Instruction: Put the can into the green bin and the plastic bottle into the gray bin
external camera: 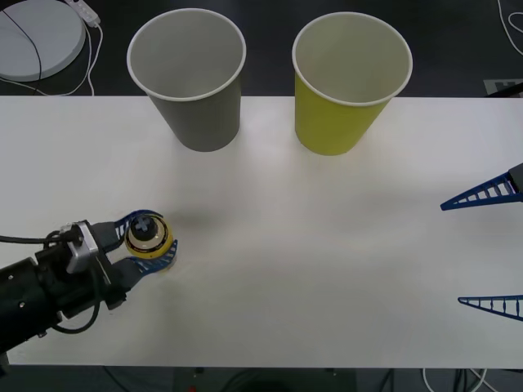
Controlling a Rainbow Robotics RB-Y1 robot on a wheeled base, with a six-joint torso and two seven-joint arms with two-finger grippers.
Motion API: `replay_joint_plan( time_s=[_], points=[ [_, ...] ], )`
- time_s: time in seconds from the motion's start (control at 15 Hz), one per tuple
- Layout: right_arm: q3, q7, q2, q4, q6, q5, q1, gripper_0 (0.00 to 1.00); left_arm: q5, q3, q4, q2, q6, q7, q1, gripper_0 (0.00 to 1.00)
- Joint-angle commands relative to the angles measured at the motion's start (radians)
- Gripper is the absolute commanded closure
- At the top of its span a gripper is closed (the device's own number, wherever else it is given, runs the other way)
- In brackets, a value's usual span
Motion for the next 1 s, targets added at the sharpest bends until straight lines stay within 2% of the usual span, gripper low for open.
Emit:
replay_joint_plan(
  time_s=[0.07, 0.33, 0.4, 0.73, 1.0],
  points=[
    [0.000, 0.000, 0.000, 0.000, 0.000, 0.000, 0.000, 0.00, 0.048, 0.020, 0.000, 0.006, 0.054, 0.021, 0.005, 1.00],
    [0.000, 0.000, 0.000, 0.000, 0.000, 0.000, 0.000, 0.00, 0.089, 0.046, -0.005, 0.035, 0.108, 0.073, 0.008, 1.00],
    [0.000, 0.000, 0.000, 0.000, 0.000, 0.000, 0.000, 0.00, 0.069, 0.066, -0.013, 0.045, 0.106, 0.128, 0.008, 1.00],
    [0.000, 0.000, 0.000, 0.000, 0.000, 0.000, 0.000, 0.00, -0.123, 0.172, -0.057, 0.071, 0.088, 0.412, 0.011, 1.00],
    [0.000, 0.000, 0.000, 0.000, 0.000, 0.000, 0.000, 0.00, -0.250, 0.310, -0.088, 0.074, -0.046, 0.630, 0.011, 1.00]
  ],
)
